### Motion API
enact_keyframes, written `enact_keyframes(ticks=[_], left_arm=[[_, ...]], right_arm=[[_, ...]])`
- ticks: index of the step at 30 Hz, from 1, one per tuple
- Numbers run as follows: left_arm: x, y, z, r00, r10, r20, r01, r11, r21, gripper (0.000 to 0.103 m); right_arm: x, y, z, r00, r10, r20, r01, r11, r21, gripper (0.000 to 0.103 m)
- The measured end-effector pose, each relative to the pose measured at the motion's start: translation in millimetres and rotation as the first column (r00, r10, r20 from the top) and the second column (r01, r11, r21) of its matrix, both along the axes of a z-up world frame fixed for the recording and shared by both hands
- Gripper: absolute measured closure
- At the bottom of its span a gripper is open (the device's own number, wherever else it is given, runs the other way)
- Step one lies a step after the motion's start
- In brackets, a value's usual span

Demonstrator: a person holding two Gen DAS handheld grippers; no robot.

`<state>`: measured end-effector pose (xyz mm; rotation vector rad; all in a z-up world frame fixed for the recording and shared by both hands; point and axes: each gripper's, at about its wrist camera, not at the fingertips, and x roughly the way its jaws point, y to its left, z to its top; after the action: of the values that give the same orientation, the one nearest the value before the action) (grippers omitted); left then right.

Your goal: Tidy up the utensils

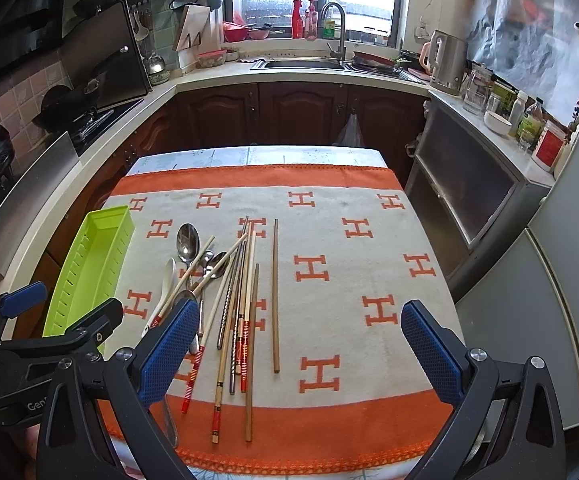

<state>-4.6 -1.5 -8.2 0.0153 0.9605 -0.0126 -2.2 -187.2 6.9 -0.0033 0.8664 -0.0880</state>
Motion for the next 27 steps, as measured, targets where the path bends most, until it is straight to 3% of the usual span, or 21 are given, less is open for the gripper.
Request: enact_keyframes(ticks=[27], left_arm=[[-4.2, 6.4, 4.2, 1.0, 0.012, 0.0, -0.012, 1.0, 0.004, 0.001]], right_arm=[[-3.7, 1.2, 0.2, 1.0, 0.005, 0.001, -0.005, 1.0, 0.01, 0.001]])
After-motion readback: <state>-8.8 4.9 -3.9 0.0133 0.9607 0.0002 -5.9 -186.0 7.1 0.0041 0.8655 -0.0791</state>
